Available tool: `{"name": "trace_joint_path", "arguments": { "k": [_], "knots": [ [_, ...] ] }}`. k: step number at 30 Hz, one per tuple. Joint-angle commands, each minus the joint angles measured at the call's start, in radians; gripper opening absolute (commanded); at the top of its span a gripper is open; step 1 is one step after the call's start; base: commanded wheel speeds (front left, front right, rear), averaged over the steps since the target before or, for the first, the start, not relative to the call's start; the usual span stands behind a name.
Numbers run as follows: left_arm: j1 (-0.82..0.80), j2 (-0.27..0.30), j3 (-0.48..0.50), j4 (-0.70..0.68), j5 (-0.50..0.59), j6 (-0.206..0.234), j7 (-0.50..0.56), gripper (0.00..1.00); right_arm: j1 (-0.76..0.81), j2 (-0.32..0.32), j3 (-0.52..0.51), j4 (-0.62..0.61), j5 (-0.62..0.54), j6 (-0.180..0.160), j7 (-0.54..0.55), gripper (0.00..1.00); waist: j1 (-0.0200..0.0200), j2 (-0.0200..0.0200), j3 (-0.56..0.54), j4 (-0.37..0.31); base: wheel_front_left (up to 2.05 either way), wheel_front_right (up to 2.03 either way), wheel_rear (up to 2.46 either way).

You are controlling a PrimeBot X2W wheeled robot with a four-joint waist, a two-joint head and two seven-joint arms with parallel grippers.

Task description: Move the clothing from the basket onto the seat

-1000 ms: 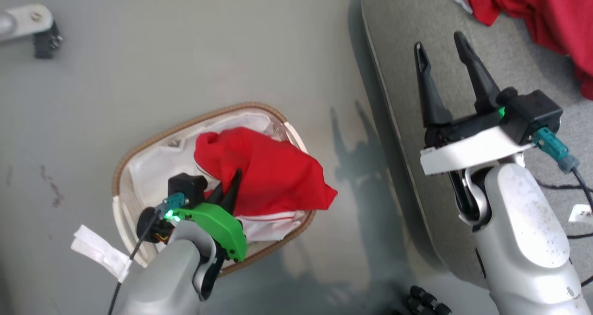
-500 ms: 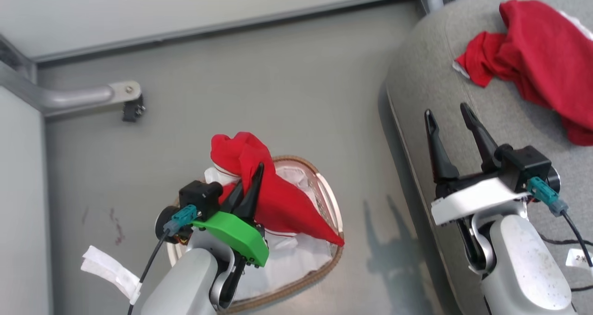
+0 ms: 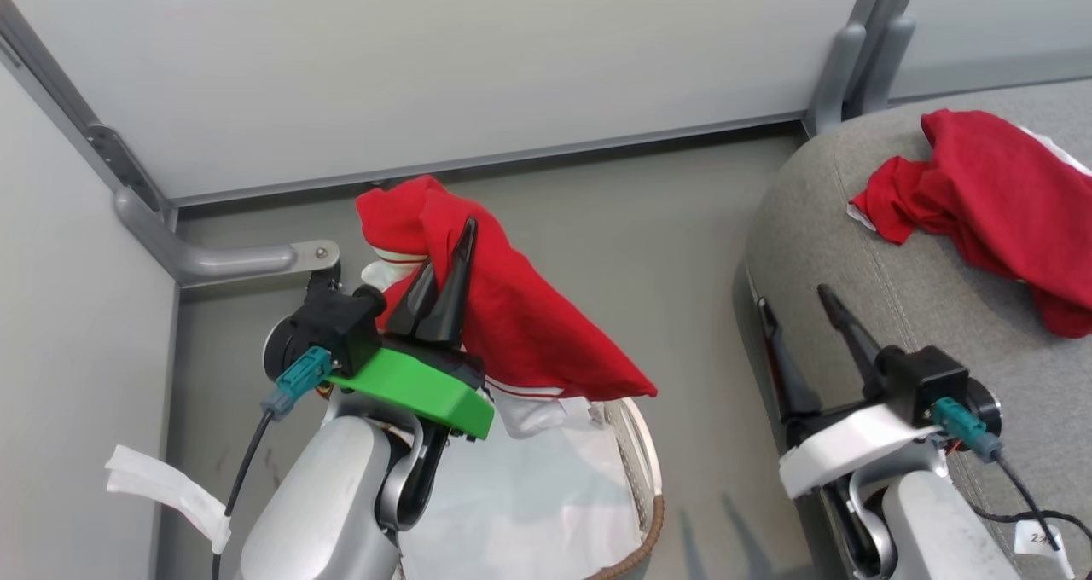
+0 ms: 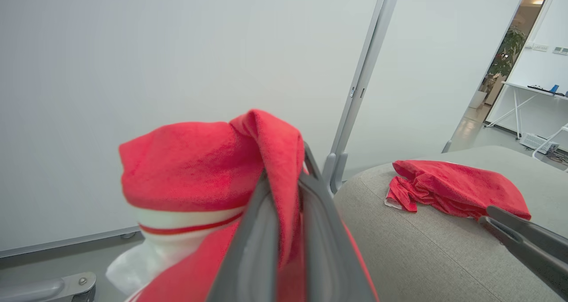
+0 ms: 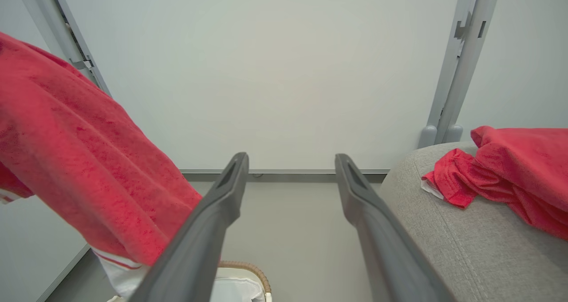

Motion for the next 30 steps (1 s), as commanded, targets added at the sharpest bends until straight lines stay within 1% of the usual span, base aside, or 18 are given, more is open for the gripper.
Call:
{"name": "trace_joint_path", "arguments": {
  "k": [1, 4, 7, 13, 19, 26, 27, 28, 30],
  "knots": [
    [-0.017, -0.002, 0.002, -0.017, 0.01, -0.003, 0.0, 0.0, 0.019, -0.004, 0.015, 0.005, -0.011, -0.001, -0.002, 1.0, 0.0001, 0.0, -0.023, 0.016, 0.0, 0.0, 0.0],
    [-0.029, -0.003, -0.009, -0.038, 0.018, -0.003, 0.0, 0.0, 0.025, -0.004, 0.07, 0.014, -0.026, -0.001, -0.002, 1.0, 0.0001, 0.0, -0.024, 0.021, 0.0, 0.0, 0.0],
    [-0.039, -0.004, -0.029, -0.049, 0.029, -0.003, 0.0, 0.0, 0.027, -0.009, 0.181, 0.03, -0.065, -0.001, -0.002, 1.0, 0.0001, 0.0, -0.027, 0.031, 0.0, 0.0, 0.0],
    [-0.048, -0.012, -0.066, -0.051, 0.02, -0.003, 0.0, 0.0, -0.044, -0.024, 0.326, 0.057, -0.07, -0.001, -0.002, 1.0, 0.0001, 0.0, -0.028, 0.054, 0.0, 0.0, 0.0],
    [-0.048, -0.02, -0.115, -0.05, 0.006, -0.003, 0.0, 0.0, -0.148, -0.028, 0.413, 0.14, -0.072, -0.001, -0.002, 1.0, 0.0001, 0.0, -0.026, 0.087, 0.0, 0.0, 0.0],
    [-0.057, -0.025, -0.159, -0.044, -0.017, -0.003, 0.0, 0.0, -0.221, -0.012, 0.455, 0.249, -0.05, -0.001, -0.002, 1.0, 0.0001, 0.0, -0.021, 0.131, 0.0, 0.0, 0.0],
    [-0.059, -0.026, -0.161, -0.043, -0.018, -0.003, 0.0, 0.0, -0.224, -0.011, 0.46, 0.266, -0.045, -0.001, -0.001, 0.47, 0.0001, 0.0, -0.02, 0.135, 0.0, 0.0, 0.0],
    [-0.06, -0.027, -0.162, -0.041, -0.022, -0.003, 0.0, 0.0, -0.228, -0.009, 0.465, 0.283, -0.037, -0.001, -0.001, 0.0, 0.0001, 0.0, -0.018, 0.14, 0.0, 0.0, 0.0],
    [-0.062, -0.028, -0.163, -0.04, -0.025, -0.003, 0.0, 0.0, -0.232, -0.006, 0.471, 0.307, -0.013, -0.001, -0.002, 0.0, 0.0001, 0.0, -0.015, 0.147, 0.0, 0.0, 0.0]
  ]
}}
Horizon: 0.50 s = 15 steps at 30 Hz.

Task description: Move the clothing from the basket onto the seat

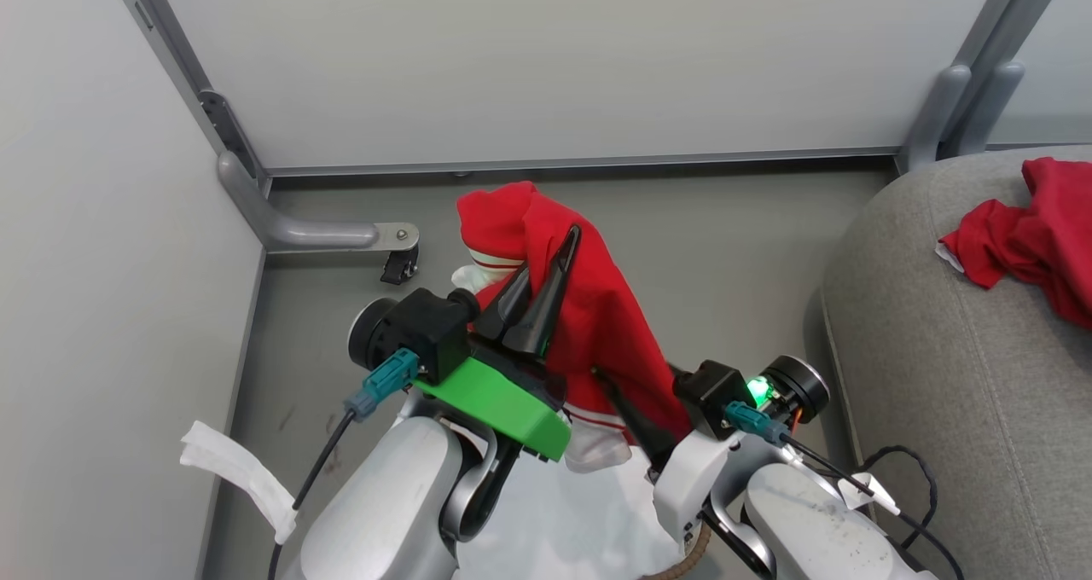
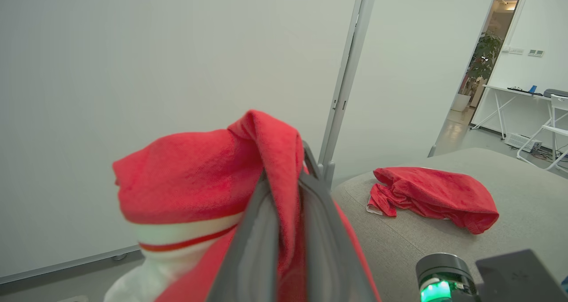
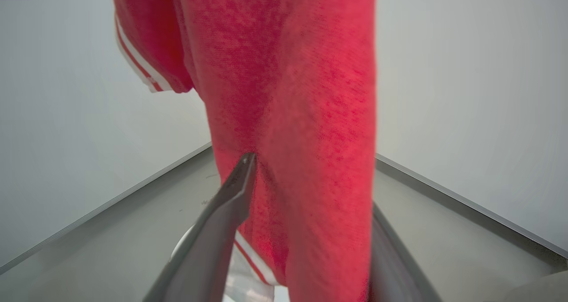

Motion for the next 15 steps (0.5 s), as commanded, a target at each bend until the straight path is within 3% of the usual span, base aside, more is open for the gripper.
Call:
{"name": "trace_joint_path", "arguments": {
  "k": [1, 7, 8, 9, 10, 15],
  "knots": [
    [-0.017, -0.001, 0.002, 0.002, -0.003, -0.003, 0.0, 0.0, -0.013, -0.001, 0.002, 0.006, 0.012, -0.001, -0.002, 0.0, 0.0001, 0.0, 0.005, 0.007, 0.0, 0.0, 0.0],
    [-0.015, -0.002, 0.028, -0.008, 0.017, -0.003, 0.0, 0.0, -0.012, -0.001, 0.007, -0.017, 0.05, -0.001, -0.002, 0.0, 0.0001, 0.0, 0.018, 0.007, 0.0, 0.0, 0.0],
    [-0.01, -0.002, 0.042, -0.017, 0.023, -0.003, -0.001, 0.11, -0.013, -0.001, 0.0, -0.023, 0.052, -0.001, -0.002, 0.0, 0.0001, 0.0, 0.02, 0.003, 0.0, 0.0, 0.0],
    [-0.004, -0.002, 0.049, -0.021, 0.026, -0.003, 0.0, 0.44, -0.013, -0.002, -0.004, -0.029, 0.053, -0.001, -0.002, 0.0, 0.0001, 0.0, 0.022, 0.0, 0.0, 0.0, 0.0],
    [0.003, -0.002, 0.054, -0.024, 0.029, -0.003, 0.0, 1.0, -0.01, -0.001, -0.011, -0.037, 0.055, -0.001, -0.002, 0.0, 0.0001, 0.0, 0.023, -0.005, 0.0, 0.0, 0.0],
    [0.023, -0.001, 0.087, 0.005, 0.056, -0.003, 0.0, 1.0, 0.019, -0.002, -0.06, -0.095, 0.059, -0.001, -0.002, 0.0, 0.0001, 0.0, 0.028, -0.046, 0.0, 0.0, 0.0]
  ]
}}
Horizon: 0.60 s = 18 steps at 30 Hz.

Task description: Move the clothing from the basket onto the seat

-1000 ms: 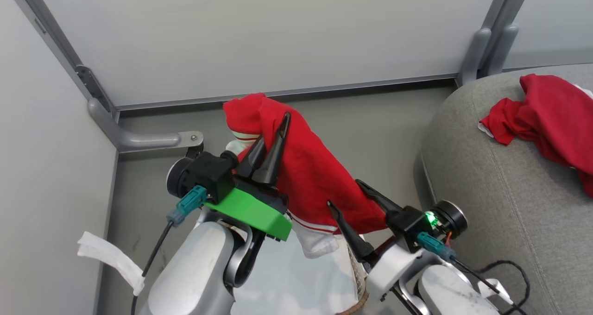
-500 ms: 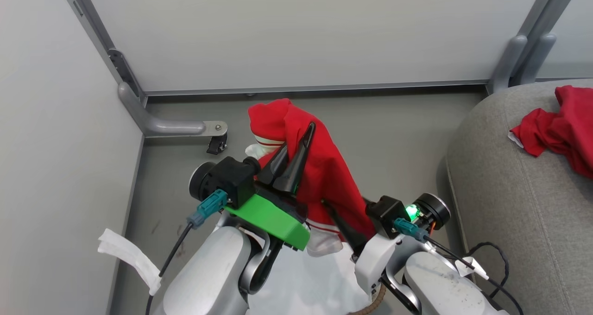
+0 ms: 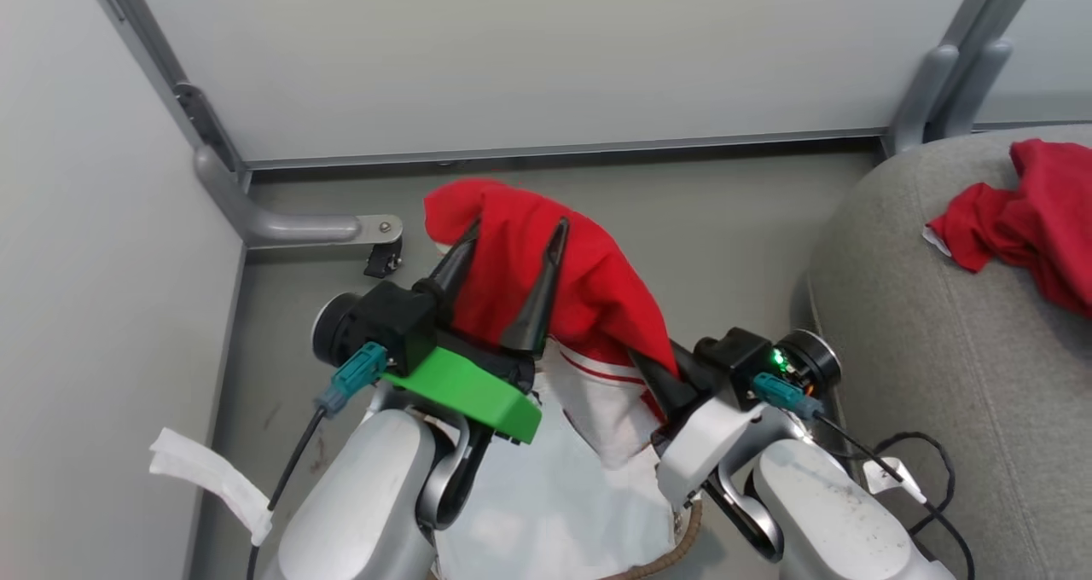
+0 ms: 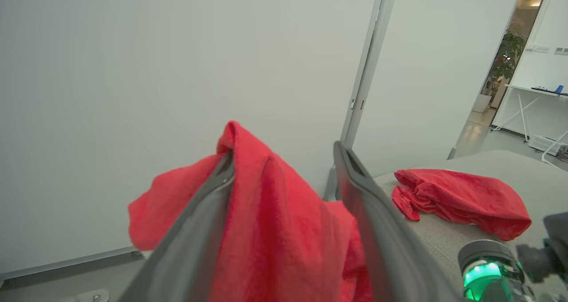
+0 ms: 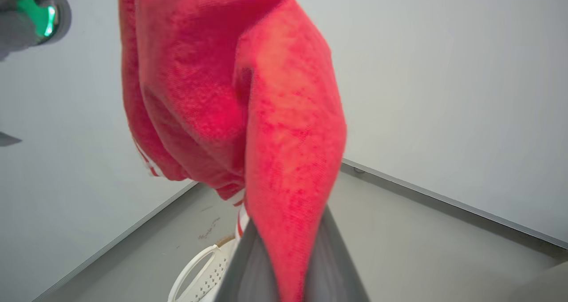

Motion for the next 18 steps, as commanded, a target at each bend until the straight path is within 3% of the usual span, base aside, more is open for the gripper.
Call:
{"name": "trace_joint_path", "arguments": {
  "k": [1, 18],
  "knots": [
    [0.016, 0.001, 0.015, 0.011, 0.007, -0.003, 0.0, 1.0, 0.027, -0.005, -0.012, -0.015, 0.007, -0.001, -0.002, 0.0, 0.0, 0.0, 0.004, -0.035, 0.0, 0.0, 0.0],
    [0.072, 0.043, 0.102, 0.048, 0.055, -0.003, 0.0, 1.0, 0.124, -0.004, -0.119, -0.185, 0.031, -0.001, -0.002, 0.0, 0.0, 0.0, 0.036, -0.392, 0.0, 0.0, 0.0]
  ]
}}
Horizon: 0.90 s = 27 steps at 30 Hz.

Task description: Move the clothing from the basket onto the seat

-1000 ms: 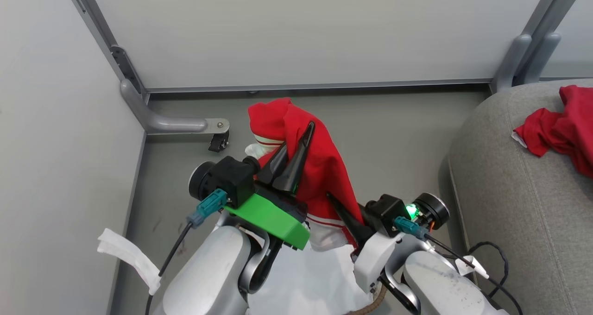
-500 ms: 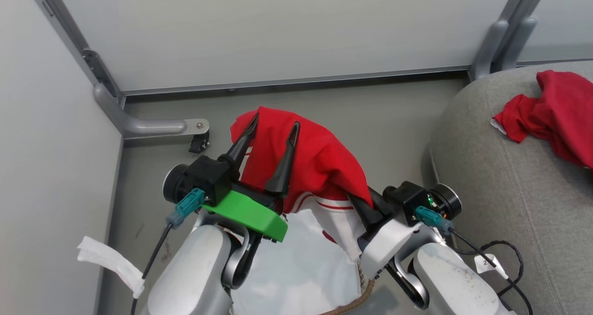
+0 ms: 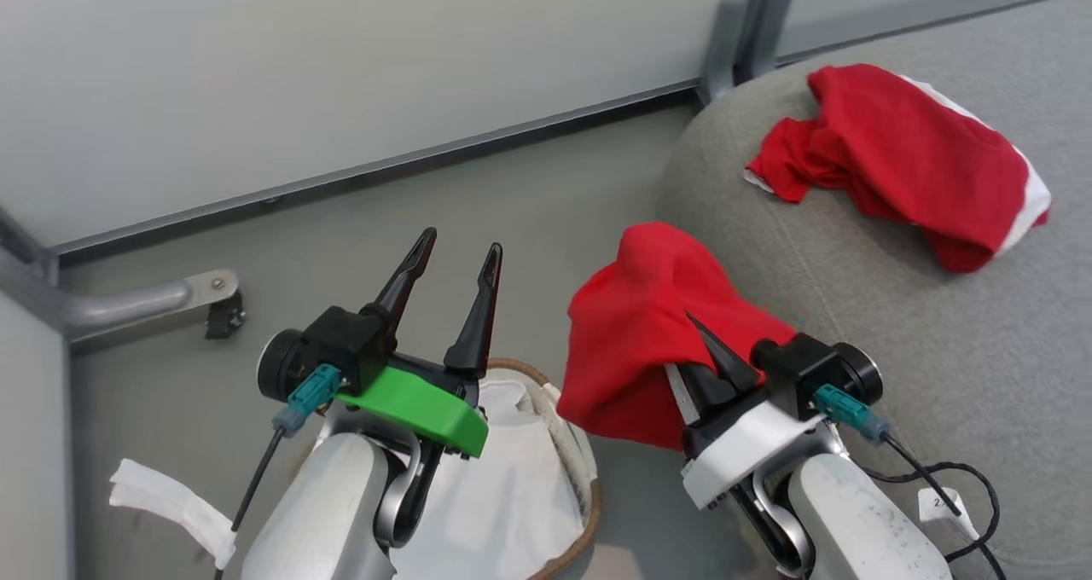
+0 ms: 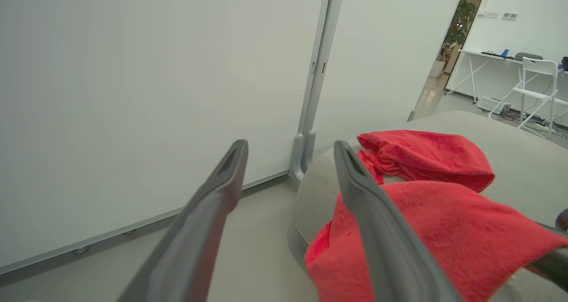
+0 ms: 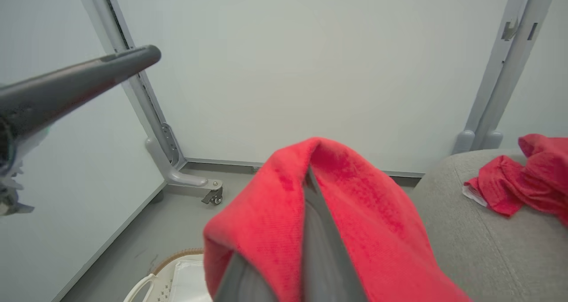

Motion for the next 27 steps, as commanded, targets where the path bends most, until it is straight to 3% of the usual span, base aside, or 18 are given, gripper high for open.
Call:
{"name": "trace_joint_path", "arguments": {
  "k": [1, 10, 19, 27],
  "knots": [
    [0.018, 0.01, 0.004, 0.001, 0.009, -0.003, 0.0, 1.0, 0.015, -0.002, -0.007, -0.014, 0.008, -0.001, -0.002, 0.0, 0.0, 0.0, 0.019, -0.143, 0.0, 0.0, 0.0],
    [0.044, 0.018, 0.008, 0.004, 0.017, -0.003, 0.0, 1.0, 0.046, -0.002, -0.077, -0.079, 0.019, -0.001, -0.002, 0.0, 0.0, 0.0, 0.034, -0.295, 0.0, 0.0, 0.0],
    [0.01, 0.032, -0.045, 0.02, 0.004, -0.003, 0.0, 1.0, -0.025, -0.004, -0.225, -0.187, -0.074, -0.001, -0.002, 0.0, 0.0, 0.0, 0.096, -0.317, 0.0, 0.0, 0.0],
    [-0.017, 0.075, -0.079, 0.004, 0.017, -0.003, 0.0, 1.0, -0.276, -0.108, -0.357, -0.192, -0.084, -0.001, -0.002, 0.0, 0.0, 0.0, 0.204, -0.309, 0.0, 0.0, 0.0]
  ]
}}
